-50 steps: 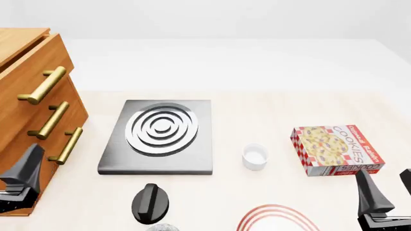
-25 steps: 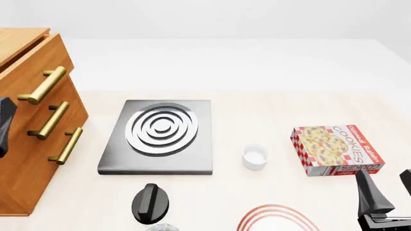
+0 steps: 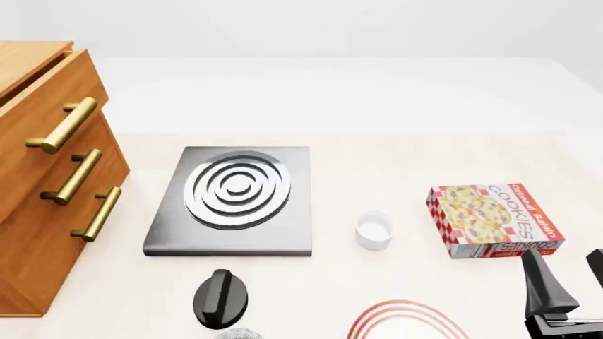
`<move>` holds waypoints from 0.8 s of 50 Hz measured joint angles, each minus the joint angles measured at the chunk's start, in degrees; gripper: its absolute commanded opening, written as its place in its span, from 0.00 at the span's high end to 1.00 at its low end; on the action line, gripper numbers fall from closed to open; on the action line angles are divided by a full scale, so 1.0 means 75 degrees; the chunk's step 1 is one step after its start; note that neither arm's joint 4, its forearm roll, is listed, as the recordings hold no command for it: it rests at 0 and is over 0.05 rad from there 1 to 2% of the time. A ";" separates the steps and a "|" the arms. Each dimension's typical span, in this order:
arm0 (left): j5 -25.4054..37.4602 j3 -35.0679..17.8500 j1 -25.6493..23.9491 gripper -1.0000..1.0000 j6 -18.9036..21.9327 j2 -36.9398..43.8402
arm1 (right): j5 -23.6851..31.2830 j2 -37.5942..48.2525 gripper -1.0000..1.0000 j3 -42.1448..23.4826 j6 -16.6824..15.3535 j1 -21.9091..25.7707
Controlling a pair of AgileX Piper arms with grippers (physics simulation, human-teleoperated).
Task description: Pick the akita bowl on the wooden cabinet and place it on the plate.
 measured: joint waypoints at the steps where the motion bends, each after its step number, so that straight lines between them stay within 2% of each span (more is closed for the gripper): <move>1: 0.0039 -0.0080 0.0041 0.00 -0.0025 0.0046 | 0.0000 0.0000 0.00 0.0000 0.0000 0.0000; 23: 0.0695 -0.1534 0.1353 0.00 -0.0539 0.1113 | 0.0000 0.0000 0.00 0.0000 0.0001 0.0000; 40: 0.0780 -0.2156 0.2301 0.00 -0.0901 0.1883 | -0.0001 0.0000 0.00 0.0000 0.0001 -0.0001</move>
